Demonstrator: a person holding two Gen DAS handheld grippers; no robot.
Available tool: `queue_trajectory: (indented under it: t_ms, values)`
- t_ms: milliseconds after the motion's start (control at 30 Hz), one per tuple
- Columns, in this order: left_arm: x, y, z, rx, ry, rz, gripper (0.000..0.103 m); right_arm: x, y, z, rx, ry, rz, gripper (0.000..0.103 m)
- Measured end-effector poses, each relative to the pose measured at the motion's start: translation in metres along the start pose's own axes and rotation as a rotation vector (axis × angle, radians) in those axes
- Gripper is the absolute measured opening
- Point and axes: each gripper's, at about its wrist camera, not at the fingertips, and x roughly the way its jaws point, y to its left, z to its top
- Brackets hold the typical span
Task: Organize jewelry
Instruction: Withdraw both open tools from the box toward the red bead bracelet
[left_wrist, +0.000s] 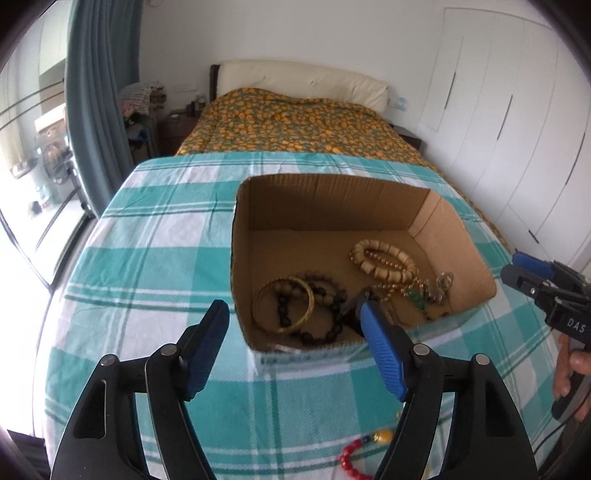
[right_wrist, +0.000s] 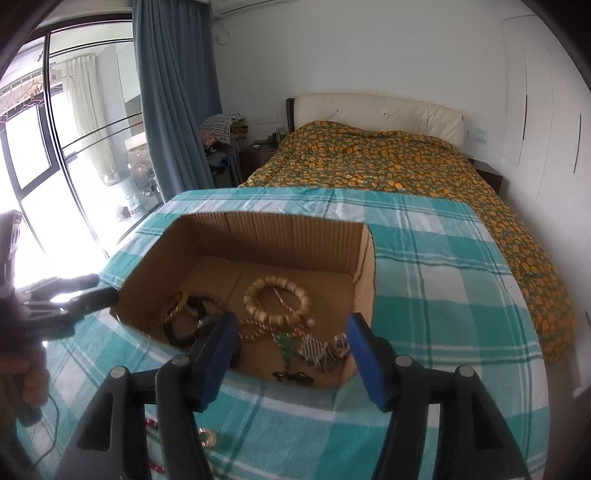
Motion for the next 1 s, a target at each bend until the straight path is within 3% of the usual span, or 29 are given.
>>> queue_trajectory:
  t_ms: [200,300,400,533,600,667,833,1000]
  values:
    - [-0.027,-0.005,-0.063,-0.023,0.02,-0.005,0.081,-0.014,-0.014,-0.113,0.036,0.138,-0.149,0.068]
    - [-0.034,-0.019,-0.083,-0.02,0.028,-0.015,0.081,-0.009,-0.023,-0.143,0.079,0.174,-0.207,0.068]
    - [-0.039,-0.036,-0.093,0.002,0.025,-0.01,0.081,-0.006,-0.028,-0.15,0.089,0.155,-0.246,0.068]
    - [-0.037,-0.042,-0.102,-0.027,0.051,-0.012,0.081,0.001,-0.035,-0.147,0.107,0.155,-0.237,0.069]
    - [-0.037,-0.041,-0.106,-0.043,0.051,0.008,0.081,0.007,-0.036,-0.145,0.11,0.167,-0.232,0.075]
    - [-0.037,-0.039,-0.109,-0.068,0.053,0.036,0.081,0.015,-0.038,-0.141,0.118,0.177,-0.226,0.091]
    - [-0.033,-0.028,-0.112,-0.168,0.075,0.133,0.081,0.019,-0.034,-0.141,0.1,0.197,-0.211,0.099]
    - [-0.037,-0.019,-0.11,-0.235,0.056,0.258,0.081,0.018,-0.033,-0.141,0.096,0.199,-0.21,0.1]
